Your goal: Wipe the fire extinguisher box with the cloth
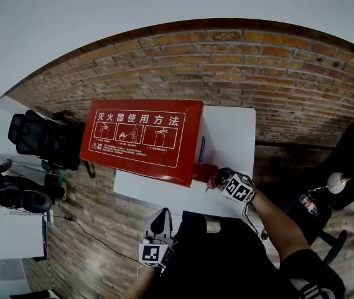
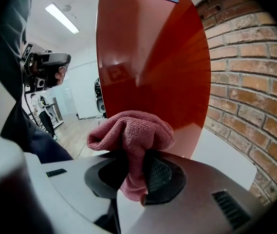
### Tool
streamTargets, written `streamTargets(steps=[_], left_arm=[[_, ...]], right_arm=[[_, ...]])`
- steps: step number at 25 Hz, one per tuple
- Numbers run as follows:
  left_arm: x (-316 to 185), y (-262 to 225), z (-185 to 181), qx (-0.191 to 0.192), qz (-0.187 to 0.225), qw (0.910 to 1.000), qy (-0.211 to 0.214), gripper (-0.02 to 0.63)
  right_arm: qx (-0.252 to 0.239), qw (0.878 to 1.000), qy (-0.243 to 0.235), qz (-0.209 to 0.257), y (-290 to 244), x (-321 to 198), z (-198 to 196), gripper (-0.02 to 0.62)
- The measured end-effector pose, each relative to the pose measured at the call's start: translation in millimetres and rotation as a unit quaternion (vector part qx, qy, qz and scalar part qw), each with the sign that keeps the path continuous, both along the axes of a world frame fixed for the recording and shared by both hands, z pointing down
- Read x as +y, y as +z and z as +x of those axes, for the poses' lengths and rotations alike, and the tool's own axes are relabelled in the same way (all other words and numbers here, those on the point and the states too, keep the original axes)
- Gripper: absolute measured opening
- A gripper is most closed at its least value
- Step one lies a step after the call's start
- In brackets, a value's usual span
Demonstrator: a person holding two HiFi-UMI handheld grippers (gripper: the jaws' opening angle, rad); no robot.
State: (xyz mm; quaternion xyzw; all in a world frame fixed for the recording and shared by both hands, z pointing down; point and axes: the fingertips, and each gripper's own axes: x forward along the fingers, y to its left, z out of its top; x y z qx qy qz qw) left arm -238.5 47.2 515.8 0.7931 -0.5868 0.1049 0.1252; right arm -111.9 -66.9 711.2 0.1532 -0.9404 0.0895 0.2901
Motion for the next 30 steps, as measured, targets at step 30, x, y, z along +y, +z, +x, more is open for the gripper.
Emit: streamTargets(steps=[30], left_arm=[[0.6, 6.2, -7.1, -0.003, -0.017, 0.9998, -0.012, 0.017]], right_arm=[[0.067, 0.993, 0.055, -0.079, 107.8, -5.7, 1.2, 0.088]])
